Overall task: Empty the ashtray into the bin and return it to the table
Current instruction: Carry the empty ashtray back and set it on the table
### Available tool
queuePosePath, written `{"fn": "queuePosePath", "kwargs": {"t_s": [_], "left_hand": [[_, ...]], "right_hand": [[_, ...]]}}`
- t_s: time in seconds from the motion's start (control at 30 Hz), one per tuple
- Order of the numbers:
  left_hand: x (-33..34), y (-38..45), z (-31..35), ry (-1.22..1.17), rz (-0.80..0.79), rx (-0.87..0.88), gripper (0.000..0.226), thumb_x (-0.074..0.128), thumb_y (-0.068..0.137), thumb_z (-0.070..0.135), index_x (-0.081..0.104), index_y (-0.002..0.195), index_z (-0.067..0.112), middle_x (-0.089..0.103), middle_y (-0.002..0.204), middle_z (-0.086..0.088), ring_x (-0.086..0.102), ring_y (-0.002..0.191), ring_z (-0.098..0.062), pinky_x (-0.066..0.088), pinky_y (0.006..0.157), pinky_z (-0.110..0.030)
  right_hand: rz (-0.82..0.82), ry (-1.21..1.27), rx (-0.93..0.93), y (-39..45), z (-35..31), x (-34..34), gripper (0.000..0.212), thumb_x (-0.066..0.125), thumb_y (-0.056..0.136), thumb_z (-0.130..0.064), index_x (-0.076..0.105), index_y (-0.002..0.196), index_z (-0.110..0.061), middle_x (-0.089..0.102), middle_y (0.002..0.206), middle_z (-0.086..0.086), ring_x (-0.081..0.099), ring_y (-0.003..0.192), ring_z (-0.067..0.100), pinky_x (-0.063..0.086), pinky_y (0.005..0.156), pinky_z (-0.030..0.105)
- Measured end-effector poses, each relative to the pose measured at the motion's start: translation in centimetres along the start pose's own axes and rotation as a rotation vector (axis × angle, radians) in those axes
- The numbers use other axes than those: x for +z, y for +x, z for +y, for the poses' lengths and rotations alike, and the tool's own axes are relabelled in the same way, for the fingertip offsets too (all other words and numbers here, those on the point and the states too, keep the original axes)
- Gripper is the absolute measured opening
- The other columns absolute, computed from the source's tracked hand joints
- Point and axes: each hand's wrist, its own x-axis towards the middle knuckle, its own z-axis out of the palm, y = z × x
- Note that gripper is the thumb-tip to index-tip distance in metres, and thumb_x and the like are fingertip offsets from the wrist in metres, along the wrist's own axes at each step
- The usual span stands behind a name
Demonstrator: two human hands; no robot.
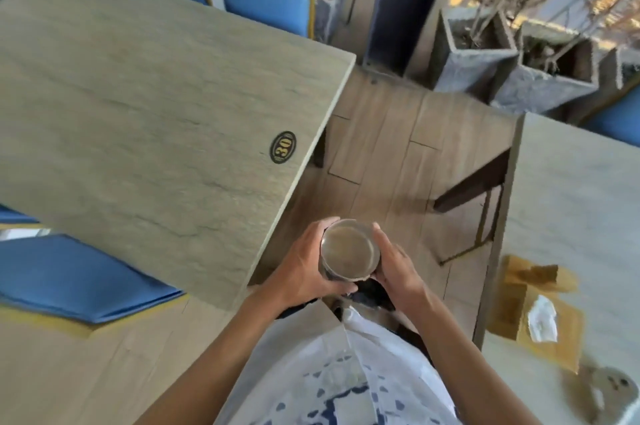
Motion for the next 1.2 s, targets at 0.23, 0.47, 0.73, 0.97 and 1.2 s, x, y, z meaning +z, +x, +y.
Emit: {"fn": "queuePosePath", "kwargs": {"t_s": [0.23,0.47,0.73,0.97,1.2], "left_hand": [[1.3,-8.5,-0.8,-0.223,0.241,-0.234,0.099,0.097,0.062,0.035,0.040,0.143,0.031,0.052,0.141,0.021,0.053,0.131,-0.003,0.052,0.104,-0.032],[0.7,-16.6,-1.8,-0.257,0.488,-0.348,0.107,0.101,0.053,0.039,0.042,0.142,0.030,0.054,0.139,0.020,0.052,0.131,-0.002,0.048,0.105,-0.021],[-5.6,-25.2,-6.3,-0.256,0.682,-0.384,0.105,0.102,0.046,0.043,0.045,0.133,0.028,0.058,0.129,0.019,0.059,0.121,-0.006,0.053,0.098,-0.026],[-13.4,-35.0,-13.0,-0.309,0.746,-0.346,0.105,0.103,0.048,0.030,0.046,0.135,0.031,0.057,0.129,0.022,0.058,0.122,-0.001,0.049,0.095,-0.015],[-21.5,-42.8,-18.7,-0.265,0.765,-0.325,0.103,0.101,0.050,0.035,0.045,0.137,0.036,0.053,0.132,0.022,0.055,0.124,0.000,0.045,0.094,-0.009]], "right_hand": [[-0.353,-0.381,-0.018,0.0,1.6,2.6,0.054,0.038,0.107,-0.050,0.078,0.111,-0.015,0.077,0.109,0.018,0.072,0.103,0.025,0.053,0.099,0.041],[-0.598,-0.656,-0.151,-2.4,4.4,10.0,0.058,0.043,0.106,-0.046,0.059,0.064,-0.009,0.050,0.055,-0.001,0.049,0.054,0.011,0.042,0.065,0.034],[-0.684,-0.678,-0.181,-6.8,7.0,21.2,0.079,0.040,0.092,-0.077,0.066,0.076,-0.004,0.059,0.071,0.019,0.057,0.068,0.031,0.050,0.079,0.045],[-0.627,-0.766,-0.241,-9.4,11.5,34.0,0.061,0.033,0.108,-0.049,0.077,0.108,-0.007,0.076,0.096,0.026,0.072,0.091,0.038,0.059,0.075,0.046],[-0.510,-0.661,-0.228,-10.4,13.8,43.8,0.043,0.045,0.108,-0.034,0.075,0.108,-0.004,0.077,0.088,0.016,0.069,0.072,0.025,0.055,0.071,0.041]]}}
